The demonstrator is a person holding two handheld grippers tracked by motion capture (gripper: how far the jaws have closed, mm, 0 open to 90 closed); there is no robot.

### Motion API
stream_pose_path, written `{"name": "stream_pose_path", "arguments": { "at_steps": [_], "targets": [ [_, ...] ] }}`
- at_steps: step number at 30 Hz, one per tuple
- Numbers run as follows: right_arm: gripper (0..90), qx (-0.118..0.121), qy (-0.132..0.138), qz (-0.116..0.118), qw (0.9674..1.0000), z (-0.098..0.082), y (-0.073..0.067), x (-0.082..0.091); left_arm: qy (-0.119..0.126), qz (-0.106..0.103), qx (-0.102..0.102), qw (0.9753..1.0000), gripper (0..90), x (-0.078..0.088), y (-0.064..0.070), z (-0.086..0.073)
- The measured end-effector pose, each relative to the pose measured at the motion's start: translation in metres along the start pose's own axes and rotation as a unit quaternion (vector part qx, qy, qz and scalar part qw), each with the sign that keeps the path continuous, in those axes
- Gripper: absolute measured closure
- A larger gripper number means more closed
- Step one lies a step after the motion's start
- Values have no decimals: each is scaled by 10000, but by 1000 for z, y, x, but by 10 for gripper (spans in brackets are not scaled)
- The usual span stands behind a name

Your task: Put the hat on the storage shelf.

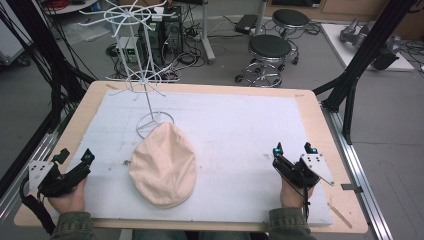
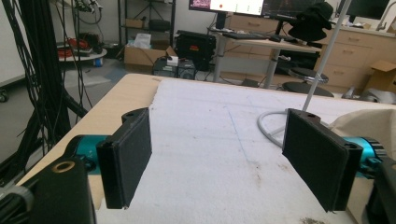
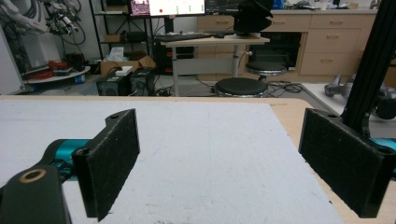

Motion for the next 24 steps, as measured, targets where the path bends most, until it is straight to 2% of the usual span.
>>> {"name": "stream_pose_path", "arguments": {
  "at_steps": [5, 12, 24],
  "targets": [
    [116, -9, -4, -5, 10000, 0, 1, 0, -109, -28, 10, 9999, 244, -2, 0, -3],
    [116, -101, -132, -39, 9999, -3, 3, -2, -112, -19, -55, 9999, 244, -2, 2, -3],
    [116, -57, -119, -42, 9999, -3, 3, -2, -84, -39, -79, 9999, 253, -2, 3, -2]
  ]
}}
Point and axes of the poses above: each handheld gripper's, and its own axes: x roughly backward along the jaws, z roughly out of its top, y roughly to its right, the point moved 8 cm from there along -x, roughly forward along the jaws, and after that the axes turned 9 degrees about -z, right-handed, at the moved point
